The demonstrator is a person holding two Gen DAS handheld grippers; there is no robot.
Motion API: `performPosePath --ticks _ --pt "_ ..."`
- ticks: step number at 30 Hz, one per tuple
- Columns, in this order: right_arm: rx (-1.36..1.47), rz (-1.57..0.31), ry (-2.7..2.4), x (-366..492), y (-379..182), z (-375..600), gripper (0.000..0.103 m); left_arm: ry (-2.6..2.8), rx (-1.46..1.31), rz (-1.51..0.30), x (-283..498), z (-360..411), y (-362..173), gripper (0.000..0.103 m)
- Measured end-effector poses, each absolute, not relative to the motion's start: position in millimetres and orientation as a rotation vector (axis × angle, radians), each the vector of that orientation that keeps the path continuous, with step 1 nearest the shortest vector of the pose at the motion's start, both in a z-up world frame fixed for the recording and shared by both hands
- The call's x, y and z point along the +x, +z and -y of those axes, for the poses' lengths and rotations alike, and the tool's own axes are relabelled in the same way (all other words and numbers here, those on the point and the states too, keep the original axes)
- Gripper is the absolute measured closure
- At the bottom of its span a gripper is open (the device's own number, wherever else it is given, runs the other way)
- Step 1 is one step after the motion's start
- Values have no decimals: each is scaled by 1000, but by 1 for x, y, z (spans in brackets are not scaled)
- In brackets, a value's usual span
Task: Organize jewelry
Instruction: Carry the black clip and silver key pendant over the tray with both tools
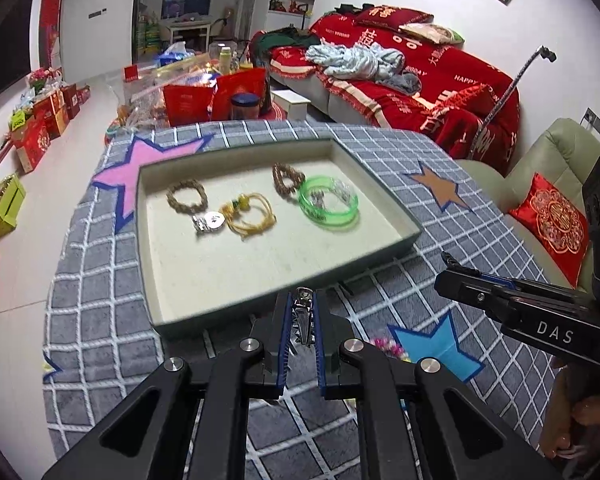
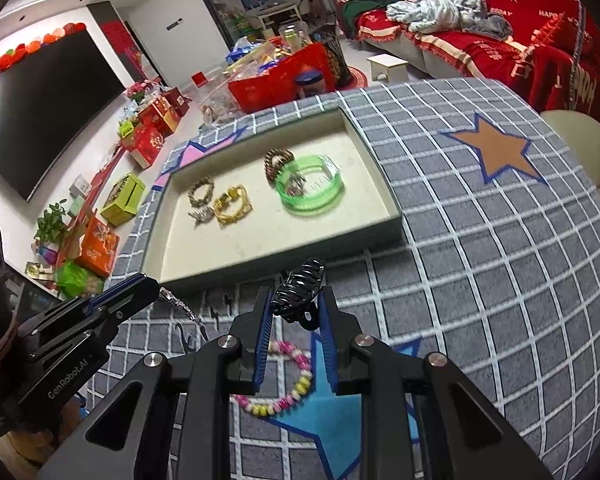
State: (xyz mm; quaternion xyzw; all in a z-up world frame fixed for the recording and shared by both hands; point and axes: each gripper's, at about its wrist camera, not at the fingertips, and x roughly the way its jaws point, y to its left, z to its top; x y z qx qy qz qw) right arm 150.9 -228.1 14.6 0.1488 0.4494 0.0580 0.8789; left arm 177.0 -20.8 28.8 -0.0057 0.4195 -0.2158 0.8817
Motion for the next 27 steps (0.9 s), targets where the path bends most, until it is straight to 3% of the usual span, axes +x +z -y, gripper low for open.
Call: performPosePath --ticks 12,27 --pt "271 -924 196 207 30 205 78 -405 -25 -835 221 6 39 75" --pt "267 -1055 231 280 -29 178 78 -353 1 -921 288 0 -9 75"
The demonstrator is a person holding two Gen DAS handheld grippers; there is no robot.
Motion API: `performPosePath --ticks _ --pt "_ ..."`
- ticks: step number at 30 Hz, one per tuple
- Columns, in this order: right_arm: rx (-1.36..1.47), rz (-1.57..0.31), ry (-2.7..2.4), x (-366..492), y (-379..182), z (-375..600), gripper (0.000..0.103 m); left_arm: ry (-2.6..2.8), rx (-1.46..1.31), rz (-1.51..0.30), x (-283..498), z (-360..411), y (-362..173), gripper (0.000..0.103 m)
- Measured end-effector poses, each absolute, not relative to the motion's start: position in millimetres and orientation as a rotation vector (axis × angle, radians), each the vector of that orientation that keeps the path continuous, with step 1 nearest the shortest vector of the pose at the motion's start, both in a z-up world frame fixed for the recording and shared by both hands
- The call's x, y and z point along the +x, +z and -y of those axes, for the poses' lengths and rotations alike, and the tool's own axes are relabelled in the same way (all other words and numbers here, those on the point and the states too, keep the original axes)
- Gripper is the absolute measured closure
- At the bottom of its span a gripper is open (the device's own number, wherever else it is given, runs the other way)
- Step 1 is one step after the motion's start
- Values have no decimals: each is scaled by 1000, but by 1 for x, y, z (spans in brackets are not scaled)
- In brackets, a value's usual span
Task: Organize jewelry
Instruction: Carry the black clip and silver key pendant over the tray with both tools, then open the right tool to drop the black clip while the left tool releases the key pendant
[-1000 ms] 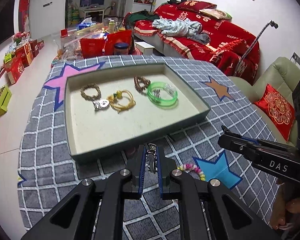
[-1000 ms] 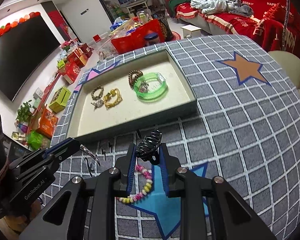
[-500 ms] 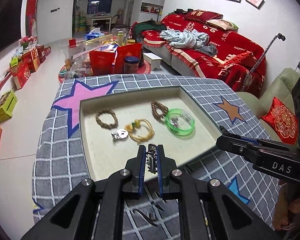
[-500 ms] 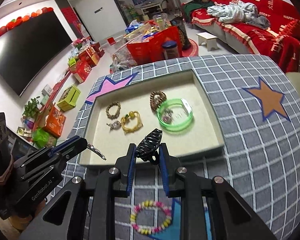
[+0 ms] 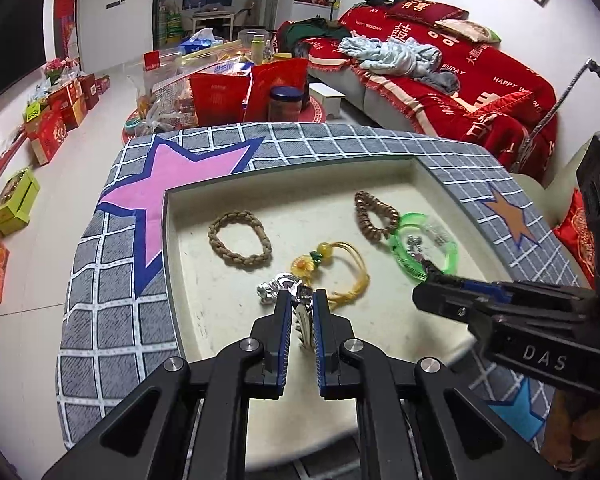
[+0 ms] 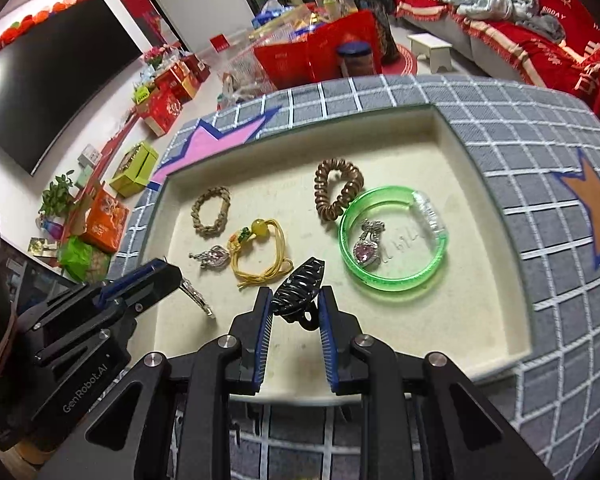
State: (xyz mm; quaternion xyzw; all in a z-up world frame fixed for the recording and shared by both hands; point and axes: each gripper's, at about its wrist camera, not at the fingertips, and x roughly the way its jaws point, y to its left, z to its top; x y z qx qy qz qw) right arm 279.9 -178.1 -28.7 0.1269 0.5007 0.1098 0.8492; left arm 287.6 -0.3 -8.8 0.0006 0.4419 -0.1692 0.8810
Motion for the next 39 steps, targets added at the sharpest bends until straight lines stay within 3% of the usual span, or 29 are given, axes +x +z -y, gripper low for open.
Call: performPosePath --ticks 18,19,21,25,27,33,39 --pt "166 -1071 175 303 -48 173 77 -311 41 -985 312 9 -44 75" --pt "171 -1073 178 302 -48 174 75 -309 44 -985 312 10 -44 75" --pt "182 -1077 176 302 -46 173 62 -306 46 -986 311 11 -44 75" --pt "190 -1065 175 295 -40 175 52 -302 46 -980 310 11 -42 75" --pt "206 -1053 173 291 -35 177 42 -298 49 -976 309 11 -41 75" --pt "268 -1003 163 274 -15 190 33 -282 63 -952 302 12 -34 75" --pt "297 -963 144 250 -2 200 31 -285 94 -890 296 18 -21 74"
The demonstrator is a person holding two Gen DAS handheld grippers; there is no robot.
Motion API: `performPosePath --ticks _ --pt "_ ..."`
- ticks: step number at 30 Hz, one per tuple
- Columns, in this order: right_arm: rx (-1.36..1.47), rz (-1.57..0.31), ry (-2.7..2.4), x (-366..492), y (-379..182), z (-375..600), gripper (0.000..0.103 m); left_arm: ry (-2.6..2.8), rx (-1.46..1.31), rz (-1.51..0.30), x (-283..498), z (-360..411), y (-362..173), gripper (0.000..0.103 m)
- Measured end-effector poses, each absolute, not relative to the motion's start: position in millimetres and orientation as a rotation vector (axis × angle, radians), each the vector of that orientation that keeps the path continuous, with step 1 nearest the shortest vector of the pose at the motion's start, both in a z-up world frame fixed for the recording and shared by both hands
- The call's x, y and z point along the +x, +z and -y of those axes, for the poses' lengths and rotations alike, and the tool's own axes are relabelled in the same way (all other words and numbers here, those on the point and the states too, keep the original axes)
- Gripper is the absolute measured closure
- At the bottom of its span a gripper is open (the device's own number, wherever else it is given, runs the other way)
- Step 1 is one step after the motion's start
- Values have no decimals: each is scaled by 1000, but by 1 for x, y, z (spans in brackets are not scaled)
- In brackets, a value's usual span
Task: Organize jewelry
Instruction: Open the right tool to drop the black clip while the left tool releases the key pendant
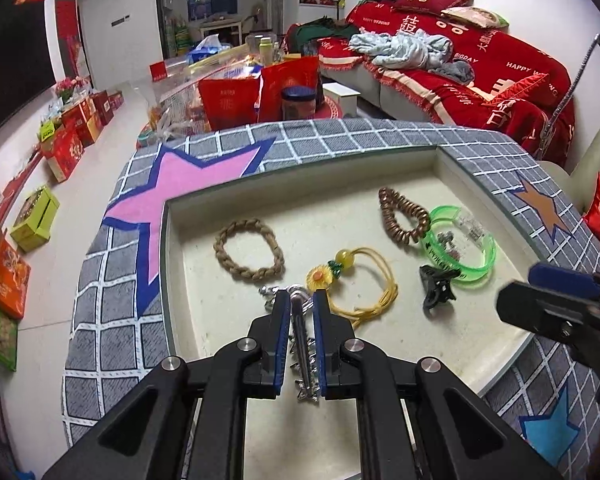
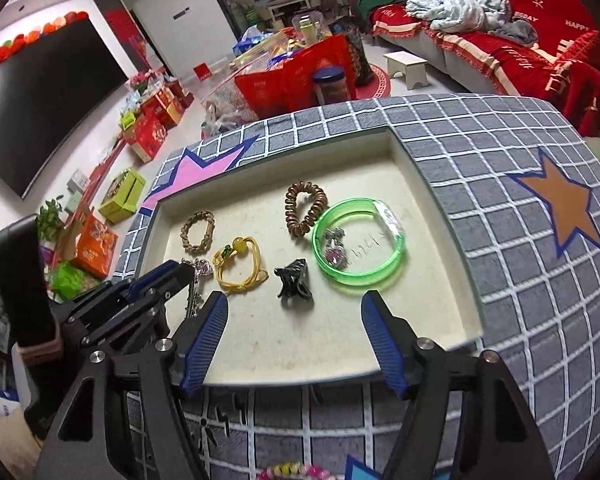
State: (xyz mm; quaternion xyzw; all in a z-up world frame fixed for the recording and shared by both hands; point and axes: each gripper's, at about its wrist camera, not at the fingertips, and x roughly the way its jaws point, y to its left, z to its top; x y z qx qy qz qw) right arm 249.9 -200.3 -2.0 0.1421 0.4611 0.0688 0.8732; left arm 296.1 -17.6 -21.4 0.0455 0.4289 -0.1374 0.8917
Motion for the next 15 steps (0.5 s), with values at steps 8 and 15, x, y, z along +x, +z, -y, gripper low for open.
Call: performPosePath --ticks 8,15 --pt "337 -926 119 226 10 215 30 -290 93 -882 297 22 -14 74" --pt "338 -926 113 214 10 220 30 -265 125 -843 288 23 -4 0"
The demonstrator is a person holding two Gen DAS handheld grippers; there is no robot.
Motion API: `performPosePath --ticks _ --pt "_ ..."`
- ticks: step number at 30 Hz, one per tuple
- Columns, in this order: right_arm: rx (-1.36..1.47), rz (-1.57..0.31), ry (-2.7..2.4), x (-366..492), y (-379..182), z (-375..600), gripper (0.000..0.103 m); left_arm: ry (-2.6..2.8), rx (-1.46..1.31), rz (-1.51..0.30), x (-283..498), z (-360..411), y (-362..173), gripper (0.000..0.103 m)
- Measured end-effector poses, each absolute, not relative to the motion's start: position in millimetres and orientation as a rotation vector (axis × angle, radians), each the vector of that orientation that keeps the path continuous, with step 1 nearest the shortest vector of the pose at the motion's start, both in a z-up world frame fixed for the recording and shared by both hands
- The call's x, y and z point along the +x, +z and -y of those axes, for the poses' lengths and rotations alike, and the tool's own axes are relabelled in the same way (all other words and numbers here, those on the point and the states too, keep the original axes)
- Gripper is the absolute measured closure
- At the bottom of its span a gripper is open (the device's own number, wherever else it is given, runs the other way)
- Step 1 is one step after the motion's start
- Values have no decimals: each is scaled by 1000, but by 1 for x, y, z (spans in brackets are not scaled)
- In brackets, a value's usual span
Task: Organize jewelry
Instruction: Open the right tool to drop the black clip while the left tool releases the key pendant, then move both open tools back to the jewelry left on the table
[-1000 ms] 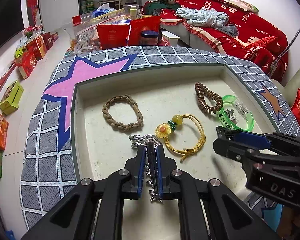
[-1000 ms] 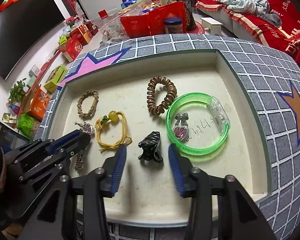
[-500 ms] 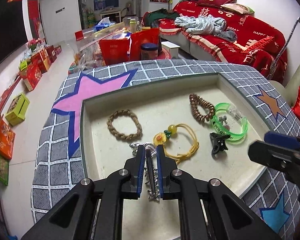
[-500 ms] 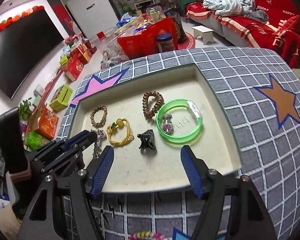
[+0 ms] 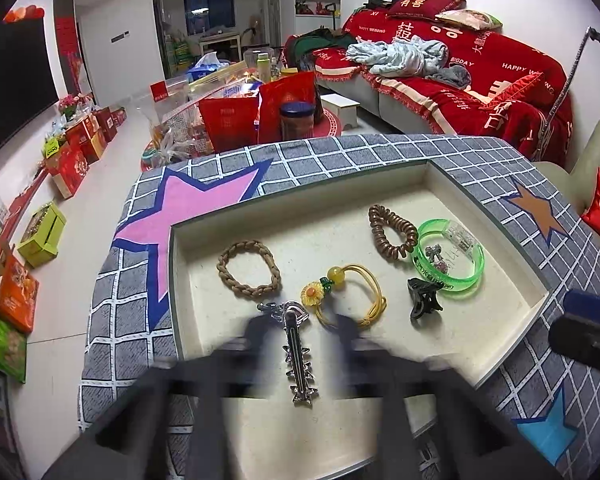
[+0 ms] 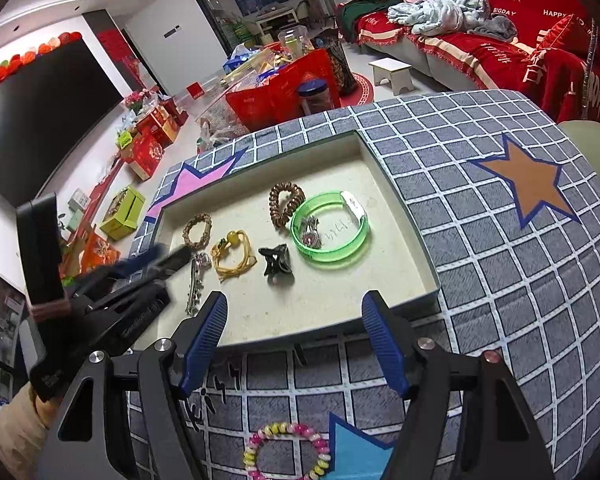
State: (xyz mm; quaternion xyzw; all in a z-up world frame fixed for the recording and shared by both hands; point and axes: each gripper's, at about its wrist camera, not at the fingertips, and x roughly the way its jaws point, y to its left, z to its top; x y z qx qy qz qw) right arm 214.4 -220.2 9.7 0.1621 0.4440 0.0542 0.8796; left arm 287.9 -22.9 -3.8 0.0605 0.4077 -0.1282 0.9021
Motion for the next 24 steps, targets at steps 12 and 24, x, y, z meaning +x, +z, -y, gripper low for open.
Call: performPosePath --ticks 12,24 --pt "309 -909 105 214 11 221 18 -234 115 -802 276 16 9 0" --pt "347 -896 126 204 15 221 15 -242 75 -818 259 2 13 0"
